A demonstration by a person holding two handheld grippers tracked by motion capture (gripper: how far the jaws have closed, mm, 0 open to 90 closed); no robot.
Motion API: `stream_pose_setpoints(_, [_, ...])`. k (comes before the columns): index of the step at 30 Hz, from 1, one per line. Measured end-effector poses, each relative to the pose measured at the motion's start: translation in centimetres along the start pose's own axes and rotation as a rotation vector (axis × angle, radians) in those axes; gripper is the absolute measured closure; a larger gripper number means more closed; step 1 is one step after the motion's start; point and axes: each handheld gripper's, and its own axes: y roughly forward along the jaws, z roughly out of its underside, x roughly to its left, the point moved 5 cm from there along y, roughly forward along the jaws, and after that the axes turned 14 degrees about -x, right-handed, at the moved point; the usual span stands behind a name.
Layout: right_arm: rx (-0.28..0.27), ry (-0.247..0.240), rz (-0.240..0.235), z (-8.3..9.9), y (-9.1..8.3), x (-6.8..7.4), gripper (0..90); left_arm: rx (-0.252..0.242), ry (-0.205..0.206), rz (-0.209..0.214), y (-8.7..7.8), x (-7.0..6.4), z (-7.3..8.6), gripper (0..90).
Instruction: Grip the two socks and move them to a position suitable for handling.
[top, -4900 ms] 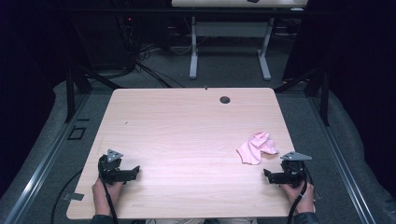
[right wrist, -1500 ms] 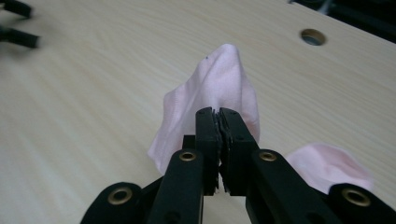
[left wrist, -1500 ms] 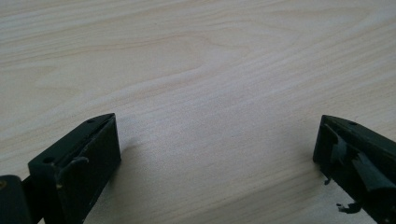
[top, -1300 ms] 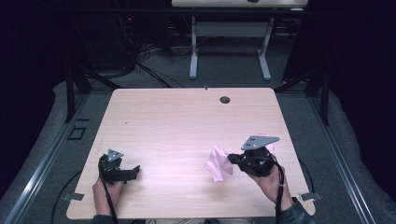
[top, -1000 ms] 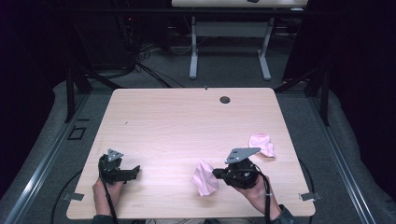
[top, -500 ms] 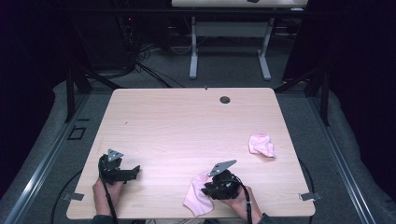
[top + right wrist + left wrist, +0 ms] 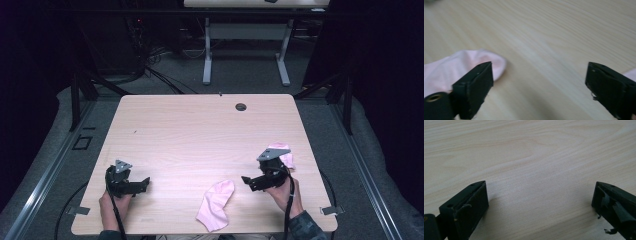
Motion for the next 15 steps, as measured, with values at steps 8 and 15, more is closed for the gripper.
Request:
stream_pose_setpoints(8, [0.033,0.093,0.11,0.3,0.5,-6.8,0.0,0.0,0.0,0.0,0.0,0.0,0.0,0.6])
stream_pose_setpoints(15, [0.09,0.156,0.202,1.0,1.2,-11.5,1.2,0.0,0.0,0.0,0.0,0.0,0.0,0.6])
